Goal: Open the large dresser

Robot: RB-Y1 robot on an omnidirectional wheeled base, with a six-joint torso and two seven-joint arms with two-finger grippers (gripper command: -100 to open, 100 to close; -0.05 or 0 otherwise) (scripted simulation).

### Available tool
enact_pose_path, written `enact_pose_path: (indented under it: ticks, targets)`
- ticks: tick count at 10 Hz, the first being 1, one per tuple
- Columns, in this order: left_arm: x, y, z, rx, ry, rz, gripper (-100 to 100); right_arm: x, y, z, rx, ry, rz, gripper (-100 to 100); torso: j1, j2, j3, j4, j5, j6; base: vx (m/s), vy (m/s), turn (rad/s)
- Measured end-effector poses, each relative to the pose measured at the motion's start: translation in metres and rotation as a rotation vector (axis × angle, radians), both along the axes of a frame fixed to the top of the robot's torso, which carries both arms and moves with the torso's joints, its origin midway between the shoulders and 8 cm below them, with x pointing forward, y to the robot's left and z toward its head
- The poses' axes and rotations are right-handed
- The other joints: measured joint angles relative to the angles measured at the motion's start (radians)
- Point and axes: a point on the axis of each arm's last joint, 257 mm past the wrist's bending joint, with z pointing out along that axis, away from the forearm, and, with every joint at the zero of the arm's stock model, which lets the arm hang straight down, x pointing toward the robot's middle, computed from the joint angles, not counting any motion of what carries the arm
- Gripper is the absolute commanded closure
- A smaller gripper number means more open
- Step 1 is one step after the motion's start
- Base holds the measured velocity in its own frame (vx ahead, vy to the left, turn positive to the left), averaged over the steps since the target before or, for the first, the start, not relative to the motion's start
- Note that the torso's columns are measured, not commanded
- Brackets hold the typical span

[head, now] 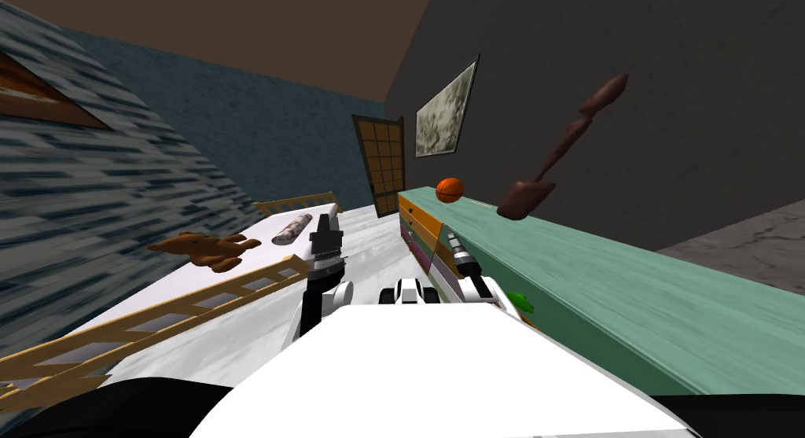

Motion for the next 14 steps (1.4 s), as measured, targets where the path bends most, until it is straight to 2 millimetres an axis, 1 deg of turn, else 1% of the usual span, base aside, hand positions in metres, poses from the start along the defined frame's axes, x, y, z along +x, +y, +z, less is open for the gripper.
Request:
enact_pose_path:
  ticks: [1, 2, 3, 4, 5, 6, 7, 8, 9, 11, 12, 13, 14]
  targets:
    - [0.0, 0.0, 0.0, 0.0, 0.0, 0.0, 0, 0.0, 0.0, -0.009, -0.002, 0.028, -0.005, -100, 0.001, 0.013, 0.008, 0.006, 0.002, 0.003, 0.083, 0.028, 0.15]
    - [0.0, 0.0, 0.0, 0.0, 0.0, 0.0, 0, -0.001, 0.001, -0.03, -0.023, 0.079, -0.008, -100, 0.002, 0.016, 0.011, 0.008, 0.003, 0.002, 0.088, 0.033, 0.098]
    - [0.0, 0.0, 0.0, 0.0, 0.0, 0.0, 0, 0.001, 0.002, -0.044, -0.037, 0.116, -0.014, -100, 0.004, 0.02, 0.012, 0.01, 0.004, 0.003, 0.107, 0.057, 0.157]
    - [0.0, 0.0, 0.0, 0.0, 0.0, 0.0, 0, 0.0, -0.004, -0.063, -0.067, 0.165, -0.017, -100, 0.006, 0.019, 0.012, 0.009, 0.004, 0.001, 0.069, 0.045, 0.044]
    - [0.0, 0.0, 0.0, 0.0, 0.0, 0.0, 0, -0.003, -0.009, -0.077, -0.082, 0.201, -0.024, -100, 0.002, 0.012, 0.009, 0.006, 0.001, -0.001, 0.018, 0.023, 0.034]
    - [0.0, 0.0, 0.0, 0.0, 0.0, 0.0, 0, -0.003, -0.007, -0.086, -0.084, 0.224, -0.028, -100, 0.001, 0.014, 0.009, 0.007, 0.002, 0.002, 0.072, 0.04, 0.183]
    - [0.0, 0.0, 0.0, 0.0, 0.0, 0.0, 0, -0.001, -0.004, -0.101, -0.11, 0.265, -0.028, -100, 0.003, 0.015, 0.009, 0.008, 0.003, 0.002, 0.085, 0.035, 0.101]
    - [0.0, 0.0, 0.0, 0.0, 0.0, 0.0, 0, -0.002, -0.007, -0.117, -0.126, 0.308, -0.035, -100, 0.004, 0.018, 0.011, 0.009, 0.004, 0.003, 0.103, 0.037, 0.175]
    - [0.0, 0.0, 0.0, 0.0, 0.0, 0.0, 0, -0.01, -0.008, -0.138, -0.156, 0.36, -0.039, -100, 0.005, 0.02, 0.012, 0.01, 0.004, 0.003, 0.083, 0.045, 0.104]
    - [0.0, 0.0, 0.0, 0.0, 0.0, 0.0, 0, -0.013, -0.014, -0.162, -0.181, 0.426, -0.05, -100, 0.004, 0.024, 0.015, 0.011, 0.004, 0.004, 0.056, 0.025, 0.074]
    - [0.0, 0.0, 0.0, 0.0, 0.0, 0.0, 0, -0.019, -0.011, -0.179, -0.207, 0.468, -0.052, -100, 0.004, 0.021, 0.013, 0.01, 0.004, 0.003, 0.084, 0.033, 0.116]
    - [0.0, 0.0, 0.0, 0.0, 0.0, 0.0, 0, -0.021, -0.012, -0.192, -0.228, 0.506, -0.055, -100, 0.004, 0.02, 0.012, 0.01, 0.004, 0.003, 0.105, 0.055, 0.173]
    - [0.0, 0.0, 0.0, 0.0, 0.0, 0.0, 0, -0.026, -0.018, -0.204, -0.263, 0.548, -0.058, -100, 0.006, 0.018, 0.011, 0.009, 0.004, 0.003, 0.085, 0.045, 0.095]
